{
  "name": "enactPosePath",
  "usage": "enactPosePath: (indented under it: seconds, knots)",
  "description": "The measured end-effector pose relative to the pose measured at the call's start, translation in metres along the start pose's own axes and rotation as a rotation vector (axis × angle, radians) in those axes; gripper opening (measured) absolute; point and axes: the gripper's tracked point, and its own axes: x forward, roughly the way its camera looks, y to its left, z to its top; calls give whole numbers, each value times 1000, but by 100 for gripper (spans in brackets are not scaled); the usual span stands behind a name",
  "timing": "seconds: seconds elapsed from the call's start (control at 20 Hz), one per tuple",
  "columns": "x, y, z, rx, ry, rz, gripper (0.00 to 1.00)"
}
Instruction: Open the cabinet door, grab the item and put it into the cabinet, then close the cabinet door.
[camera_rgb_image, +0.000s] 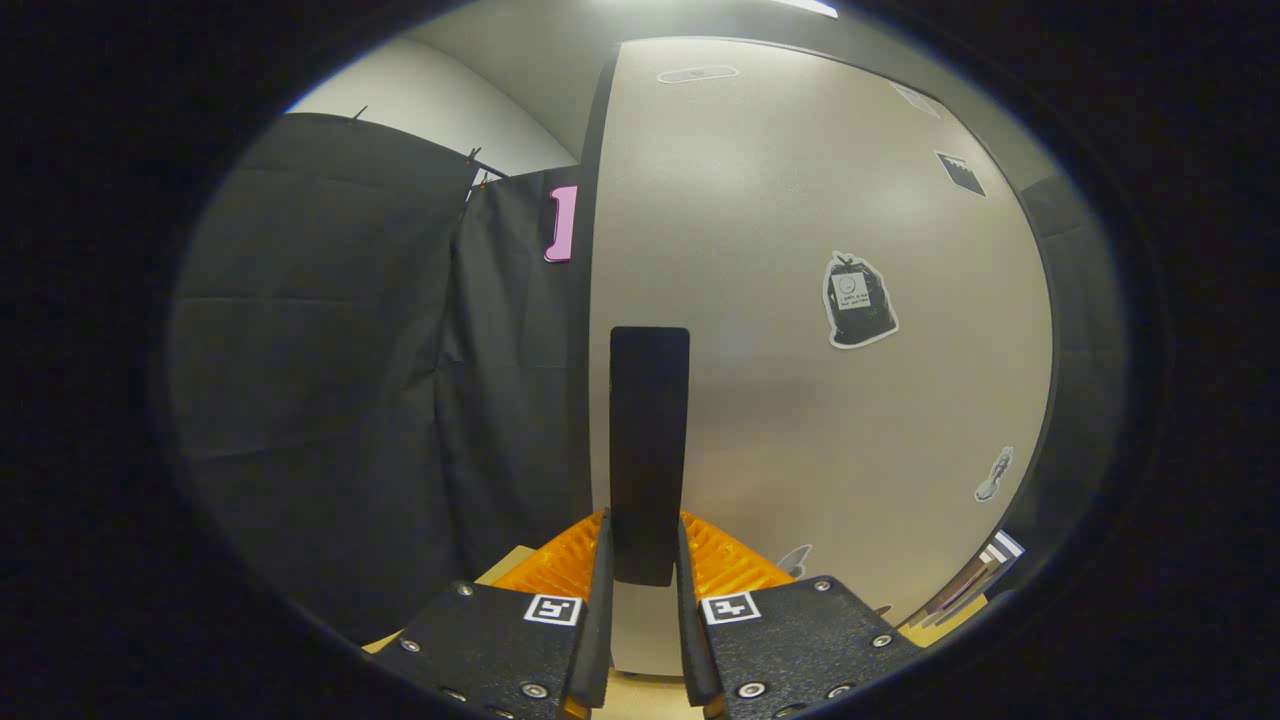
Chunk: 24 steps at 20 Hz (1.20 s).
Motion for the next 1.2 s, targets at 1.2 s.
enactPosePath:
  seconds: [1.2]
  knots:
    - [-107,-22,6,9,67,495,29]
